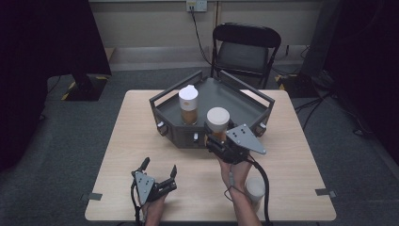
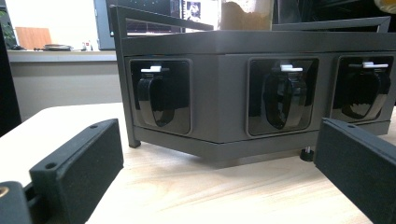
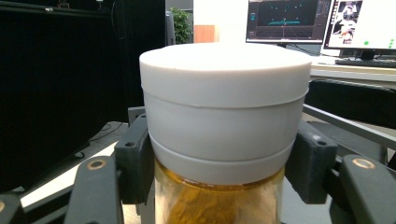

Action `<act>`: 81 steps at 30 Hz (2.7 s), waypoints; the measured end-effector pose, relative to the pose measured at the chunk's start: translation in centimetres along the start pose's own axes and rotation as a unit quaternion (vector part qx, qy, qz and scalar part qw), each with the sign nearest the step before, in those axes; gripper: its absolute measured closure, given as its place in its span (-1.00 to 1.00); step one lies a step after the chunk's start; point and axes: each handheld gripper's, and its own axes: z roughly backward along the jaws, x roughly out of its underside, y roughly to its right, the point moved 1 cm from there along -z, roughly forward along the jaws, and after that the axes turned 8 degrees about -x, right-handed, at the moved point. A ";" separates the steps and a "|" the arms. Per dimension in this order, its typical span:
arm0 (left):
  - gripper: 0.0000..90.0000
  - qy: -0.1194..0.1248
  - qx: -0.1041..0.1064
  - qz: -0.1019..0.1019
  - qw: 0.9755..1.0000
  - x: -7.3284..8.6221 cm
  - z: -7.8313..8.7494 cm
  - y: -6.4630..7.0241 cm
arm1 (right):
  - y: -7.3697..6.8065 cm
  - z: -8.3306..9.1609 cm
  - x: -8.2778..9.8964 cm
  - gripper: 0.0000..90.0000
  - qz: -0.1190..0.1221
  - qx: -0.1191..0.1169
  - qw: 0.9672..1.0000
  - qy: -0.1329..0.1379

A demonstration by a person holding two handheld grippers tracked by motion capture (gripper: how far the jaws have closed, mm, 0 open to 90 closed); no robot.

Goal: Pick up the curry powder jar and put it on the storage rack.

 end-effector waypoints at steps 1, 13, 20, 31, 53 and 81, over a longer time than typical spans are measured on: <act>-0.98 0.000 0.000 0.000 1.000 0.0 0.0 0.0 | 0.0 0.1 0.0 -0.23 0.001 0.000 1.000 0.001; -0.98 0.000 0.000 0.000 1.000 0.0 0.0 0.0 | 0.5 0.4 -0.9 -0.22 0.005 0.005 1.000 0.006; -0.98 0.000 0.000 0.000 1.000 0.0 0.0 0.0 | 1.0 0.2 -1.4 -0.23 0.007 0.003 1.000 0.007; -0.98 0.000 0.000 0.000 1.000 0.0 0.0 0.0 | 2.0 -0.5 -2.1 -0.23 0.013 0.005 1.000 0.007; -0.98 0.000 0.000 0.000 1.000 0.0 0.0 0.0 | 3.9 -2.9 -3.4 -0.22 0.021 0.005 1.000 0.007; -0.98 0.000 0.001 0.000 1.000 0.0 0.0 0.0 | 5.1 -6.3 -3.6 -0.23 0.024 0.006 1.000 0.000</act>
